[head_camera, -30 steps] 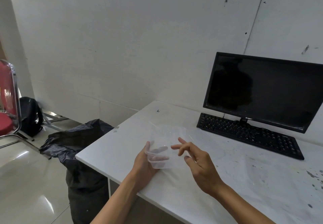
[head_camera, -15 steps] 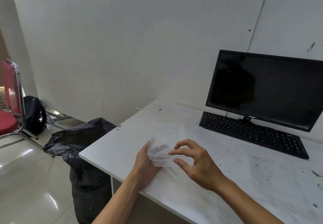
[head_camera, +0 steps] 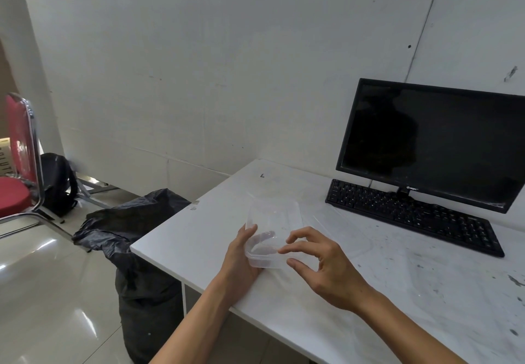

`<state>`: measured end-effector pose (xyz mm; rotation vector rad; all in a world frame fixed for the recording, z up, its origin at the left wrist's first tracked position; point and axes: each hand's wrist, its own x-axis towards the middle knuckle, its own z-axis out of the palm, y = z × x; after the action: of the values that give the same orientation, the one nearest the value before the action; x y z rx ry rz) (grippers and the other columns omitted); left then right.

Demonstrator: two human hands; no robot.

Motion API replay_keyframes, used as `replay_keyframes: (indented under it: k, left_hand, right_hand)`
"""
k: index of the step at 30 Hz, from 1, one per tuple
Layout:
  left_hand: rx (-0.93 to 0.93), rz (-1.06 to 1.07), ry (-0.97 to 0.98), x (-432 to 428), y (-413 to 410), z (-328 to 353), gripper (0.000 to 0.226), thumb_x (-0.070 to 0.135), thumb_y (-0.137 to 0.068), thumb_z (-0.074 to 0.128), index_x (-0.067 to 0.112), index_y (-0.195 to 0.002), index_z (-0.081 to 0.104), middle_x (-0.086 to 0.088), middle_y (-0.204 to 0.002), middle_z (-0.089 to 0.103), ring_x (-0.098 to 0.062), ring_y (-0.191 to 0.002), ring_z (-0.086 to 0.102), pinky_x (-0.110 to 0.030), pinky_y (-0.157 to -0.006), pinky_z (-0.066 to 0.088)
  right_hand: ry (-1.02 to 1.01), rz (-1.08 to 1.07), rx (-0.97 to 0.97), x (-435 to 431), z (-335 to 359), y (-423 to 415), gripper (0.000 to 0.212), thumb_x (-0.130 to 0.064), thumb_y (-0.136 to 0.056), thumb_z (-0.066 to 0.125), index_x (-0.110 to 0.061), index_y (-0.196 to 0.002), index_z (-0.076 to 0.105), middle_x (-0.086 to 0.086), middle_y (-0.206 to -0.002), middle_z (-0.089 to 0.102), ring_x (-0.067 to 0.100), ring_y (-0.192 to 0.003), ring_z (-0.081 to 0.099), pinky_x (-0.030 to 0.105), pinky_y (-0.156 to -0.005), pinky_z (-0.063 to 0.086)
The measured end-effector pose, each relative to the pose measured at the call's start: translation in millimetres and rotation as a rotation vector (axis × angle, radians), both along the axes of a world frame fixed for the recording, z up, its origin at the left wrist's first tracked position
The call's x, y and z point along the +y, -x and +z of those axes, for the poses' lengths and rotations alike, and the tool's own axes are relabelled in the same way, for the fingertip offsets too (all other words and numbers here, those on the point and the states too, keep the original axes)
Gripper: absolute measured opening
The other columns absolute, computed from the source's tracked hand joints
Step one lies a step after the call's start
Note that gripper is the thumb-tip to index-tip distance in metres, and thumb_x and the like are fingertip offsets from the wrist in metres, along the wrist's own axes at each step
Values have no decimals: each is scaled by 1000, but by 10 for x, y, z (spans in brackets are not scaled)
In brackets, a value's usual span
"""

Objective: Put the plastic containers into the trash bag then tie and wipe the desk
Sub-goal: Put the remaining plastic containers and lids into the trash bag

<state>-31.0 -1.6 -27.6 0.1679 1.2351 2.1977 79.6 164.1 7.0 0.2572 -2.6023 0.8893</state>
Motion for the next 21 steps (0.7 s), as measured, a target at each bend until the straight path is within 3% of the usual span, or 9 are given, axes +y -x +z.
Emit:
replay_keyframes:
  k: [3, 6, 9, 11, 13, 16, 21]
  left_hand:
    - [46, 20, -72, 21, -4, -2, 37, 21, -92, 54, 27, -129, 56, -19, -129, 66, -41, -106, 63, -50, -92, 50]
    - [126, -4, -112, 24, -47, 34, 51, 16, -83, 62, 28, -132, 57, -14, -129, 67, -36, -105, 69, -49, -92, 53]
    - [156, 0, -139, -14, -32, 22, 54, 10, -85, 66, 32, -134, 54, -11, -131, 67, -36, -116, 66, -47, -95, 55]
    - [178, -6, -154, -41, -31, 17, 61, 8, -86, 68, 29, -141, 49, -11, -135, 65, -36, -121, 63, -43, -95, 55]
    - [192, -48, -159, -52, -31, 0, 71, 6, -83, 70, 29, -145, 44, -11, -138, 62, -36, -123, 62, -40, -94, 57]
    - [206, -83, -139, -62, -44, 8, 81, 0, -79, 73, 31, -147, 41, -12, -137, 62, -36, -121, 63, -35, -86, 60]
    - [185, -63, -170, -68, -37, -2, 77, -1, -76, 74, 33, -140, 46, -13, -132, 66, -38, -117, 65, -38, -89, 60]
  right_hand:
    - [94, -56, -12, -2, -21, 26, 18, -28, -91, 71, -36, -107, 73, -19, -120, 53, -2, -121, 52, 9, -97, 41]
    - [231, -228, 29, -27, 3, 117, 43, -27, -88, 74, -35, -128, 60, -12, -132, 41, 3, -123, 48, 19, -106, 39]
    - [381, -392, -220, -26, 100, 214, 67, -38, -89, 71, -33, -148, 38, -9, -137, 38, 15, -117, 56, 32, -97, 50]
    - [615, -328, -406, -16, 134, 254, 55, -38, -95, 65, -22, -144, 45, 2, -131, 56, 23, -100, 72, 38, -87, 59]
    - [808, -262, -446, -35, 170, 246, 31, -27, -100, 60, -11, -126, 61, 14, -115, 67, 24, -84, 76, 37, -79, 62]
    - [923, -241, -431, -53, 165, 233, 19, -18, -101, 59, -8, -115, 65, 18, -106, 68, 24, -75, 72, 35, -72, 61]
    - [925, -270, -439, -105, 210, 255, 20, -20, -100, 60, -11, -117, 65, 19, -109, 68, 24, -76, 71, 32, -69, 59]
